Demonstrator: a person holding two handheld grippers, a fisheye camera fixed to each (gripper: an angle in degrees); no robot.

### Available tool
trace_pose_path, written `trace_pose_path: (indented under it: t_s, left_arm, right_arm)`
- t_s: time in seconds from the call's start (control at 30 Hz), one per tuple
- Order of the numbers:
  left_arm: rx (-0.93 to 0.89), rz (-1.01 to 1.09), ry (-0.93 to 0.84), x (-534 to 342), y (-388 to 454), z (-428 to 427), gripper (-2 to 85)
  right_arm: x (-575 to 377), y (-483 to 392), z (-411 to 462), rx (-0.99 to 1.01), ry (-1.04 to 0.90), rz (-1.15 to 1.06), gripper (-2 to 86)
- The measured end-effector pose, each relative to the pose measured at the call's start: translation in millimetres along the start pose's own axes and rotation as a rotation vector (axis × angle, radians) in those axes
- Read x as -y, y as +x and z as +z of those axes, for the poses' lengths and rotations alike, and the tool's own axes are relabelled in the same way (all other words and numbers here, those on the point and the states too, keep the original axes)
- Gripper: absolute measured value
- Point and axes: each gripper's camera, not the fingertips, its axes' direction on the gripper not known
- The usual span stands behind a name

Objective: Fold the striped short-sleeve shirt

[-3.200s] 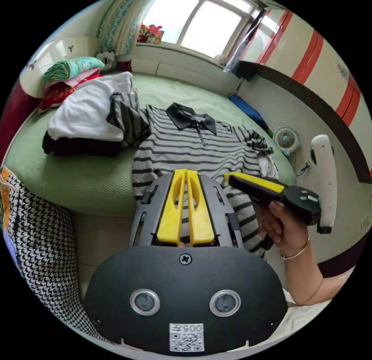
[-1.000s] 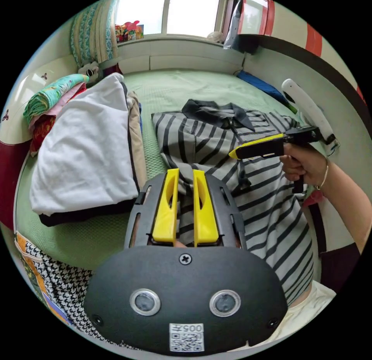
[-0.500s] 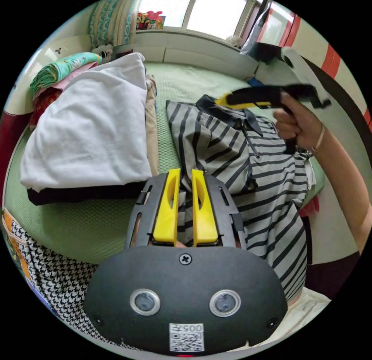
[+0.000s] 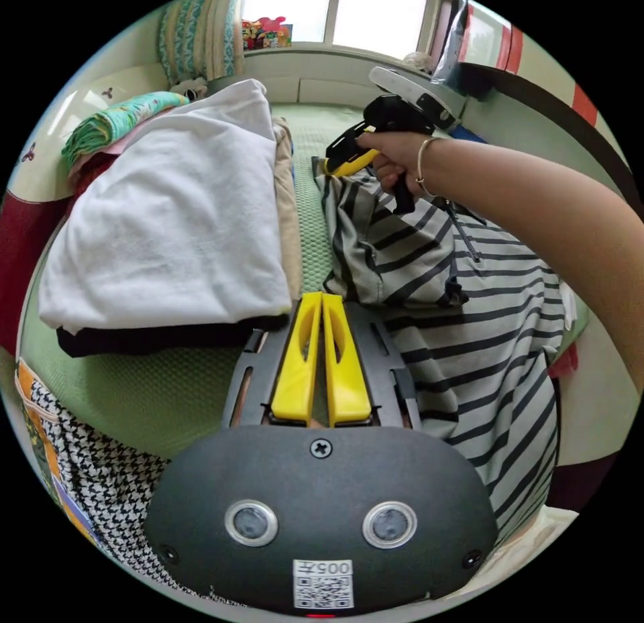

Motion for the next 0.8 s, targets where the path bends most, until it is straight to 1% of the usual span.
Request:
trace_pose_path:
  t_s: [0.07,0.13,0.2,0.3,0.33,0.4,0.47,0.53,0.57,0.6,0.7,0.8]
  left_arm:
    - [-0.05,-0.011,0.002,-0.7,0.3,-2.8,1.2]
    - [-0.039,-0.002,0.029,-5.1,7.5,-10.4,1.8]
    - [-0.034,0.015,0.06,-8.6,17.6,-17.8,2.0]
    - [-0.058,0.048,0.103,-4.9,35.6,-21.0,1.8]
    - [-0.06,0.061,0.097,0.3,43.2,-16.9,1.4]
    - [-0.043,0.085,0.086,8.8,54.0,-7.5,0.4]
    - [0.005,0.096,0.032,18.3,63.4,11.1,-0.1]
    - [0.014,0.086,-0.012,21.3,65.6,22.7,-0.3]
    - [-0.004,0.078,-0.032,21.4,65.9,27.6,-0.3]
    - [-0.012,0.073,-0.034,21.0,66.0,28.7,-0.3]
    - [-0.01,0.057,-0.038,17.7,70.3,23.6,0.3]
    - [-0.021,0.052,0.003,12.3,81.1,5.0,1.8]
  right_arm:
    - [-0.9,3.2,-3.9,0.034,-0.001,-0.005,2.1]
    - [-6.6,8.0,-16.0,0.083,0.011,-0.007,3.4]
    - [-26.1,15.4,-44.9,0.164,0.085,-0.062,5.2]
    - [-62.4,28.8,-72.9,0.196,0.102,-0.126,5.9]
    - [-71.2,31.2,-76.9,0.182,0.102,-0.141,6.0]
    - [-107.3,40.5,-84.4,0.09,0.074,-0.184,5.6]
    - [-132.1,48.9,-78.2,-0.002,0.018,-0.192,4.9]
    - [-151.9,60.4,-64.1,-0.093,-0.044,-0.183,2.8]
    - [-162.0,70.4,-51.0,-0.177,-0.091,-0.164,0.3]
    - [-170.1,80.9,-45.8,-0.212,-0.089,-0.14,-0.4]
    - [-183.2,96.0,-57.1,-0.144,-0.034,-0.052,-0.8]
    - [-206.7,98.2,-78.6,-0.144,0.025,-0.059,-0.1]
